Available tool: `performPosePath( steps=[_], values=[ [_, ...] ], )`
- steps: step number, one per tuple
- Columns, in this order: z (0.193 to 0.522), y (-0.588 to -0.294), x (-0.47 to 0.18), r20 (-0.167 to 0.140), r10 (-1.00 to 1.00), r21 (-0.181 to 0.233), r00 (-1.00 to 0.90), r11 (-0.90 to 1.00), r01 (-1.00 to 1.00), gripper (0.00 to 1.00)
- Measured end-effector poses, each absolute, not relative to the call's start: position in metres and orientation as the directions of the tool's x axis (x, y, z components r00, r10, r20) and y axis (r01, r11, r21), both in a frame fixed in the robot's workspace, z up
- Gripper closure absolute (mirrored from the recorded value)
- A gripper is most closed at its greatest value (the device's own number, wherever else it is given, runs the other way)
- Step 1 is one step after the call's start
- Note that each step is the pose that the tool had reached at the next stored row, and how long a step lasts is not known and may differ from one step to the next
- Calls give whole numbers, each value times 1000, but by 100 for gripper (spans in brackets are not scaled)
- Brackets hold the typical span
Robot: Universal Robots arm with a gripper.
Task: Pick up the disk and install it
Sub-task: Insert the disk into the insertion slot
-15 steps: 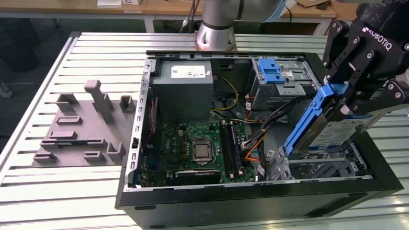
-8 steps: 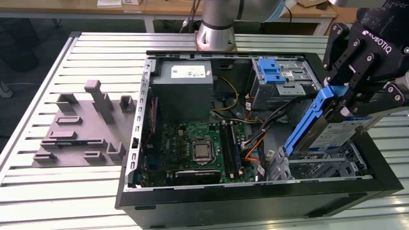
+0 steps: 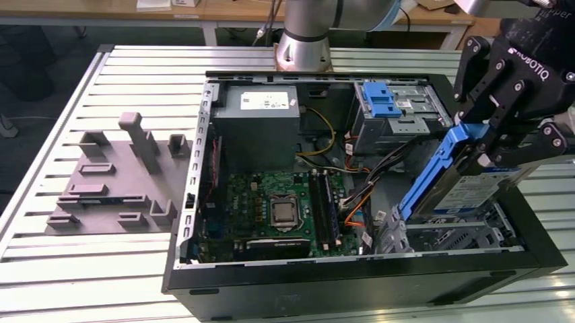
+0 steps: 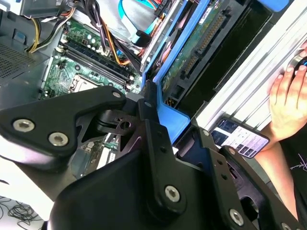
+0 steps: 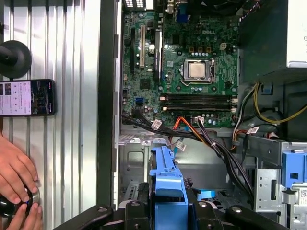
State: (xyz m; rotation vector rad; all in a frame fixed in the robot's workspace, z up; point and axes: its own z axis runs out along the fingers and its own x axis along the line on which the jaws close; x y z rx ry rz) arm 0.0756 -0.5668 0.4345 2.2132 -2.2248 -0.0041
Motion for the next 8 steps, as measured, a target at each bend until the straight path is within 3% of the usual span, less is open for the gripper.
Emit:
performPosePath(
  steps=[8],
  values=[
    [431, -567, 76, 0, -1000, 4, -5, 5, -1000, 64]
  ],
)
